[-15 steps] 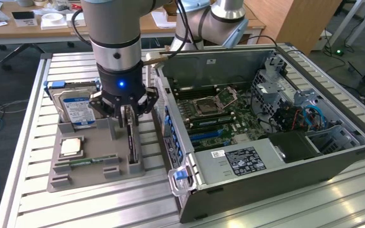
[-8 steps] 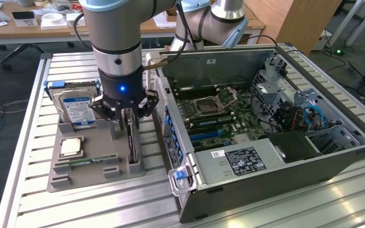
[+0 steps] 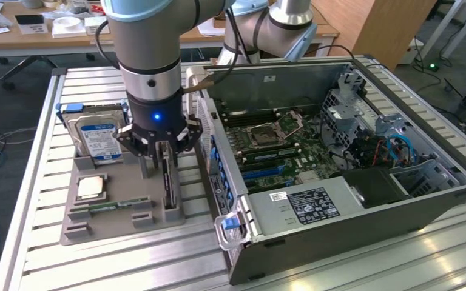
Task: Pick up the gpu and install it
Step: 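Pick up the gpu and move the gpu toward the slot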
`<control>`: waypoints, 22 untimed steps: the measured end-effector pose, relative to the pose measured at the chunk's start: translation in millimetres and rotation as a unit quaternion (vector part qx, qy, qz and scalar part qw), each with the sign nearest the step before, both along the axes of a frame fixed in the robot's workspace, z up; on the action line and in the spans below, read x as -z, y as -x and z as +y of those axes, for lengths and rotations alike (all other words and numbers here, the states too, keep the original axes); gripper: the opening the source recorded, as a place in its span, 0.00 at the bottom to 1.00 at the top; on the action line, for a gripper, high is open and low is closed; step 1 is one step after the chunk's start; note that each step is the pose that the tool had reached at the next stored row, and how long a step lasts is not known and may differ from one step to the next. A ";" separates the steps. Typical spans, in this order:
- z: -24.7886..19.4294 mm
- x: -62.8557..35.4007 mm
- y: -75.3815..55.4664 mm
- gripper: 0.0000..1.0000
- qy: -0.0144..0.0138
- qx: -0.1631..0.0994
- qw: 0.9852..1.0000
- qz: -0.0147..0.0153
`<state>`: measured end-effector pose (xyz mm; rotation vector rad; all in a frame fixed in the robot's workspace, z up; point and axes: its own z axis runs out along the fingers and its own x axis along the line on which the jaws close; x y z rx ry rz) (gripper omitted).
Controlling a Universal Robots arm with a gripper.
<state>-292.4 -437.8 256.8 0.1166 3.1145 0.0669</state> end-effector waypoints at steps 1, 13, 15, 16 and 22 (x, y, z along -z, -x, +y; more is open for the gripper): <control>0.0 1.8 0.0 0.42 0.000 0.000 1.000 0.000; 0.5 14.0 0.4 0.42 0.000 0.000 1.000 0.000; 0.5 16.8 0.4 0.42 0.000 0.000 1.000 0.000; 0.6 18.3 0.4 0.42 0.000 0.000 1.000 0.000; 0.9 21.5 0.5 0.42 0.000 0.000 1.000 0.000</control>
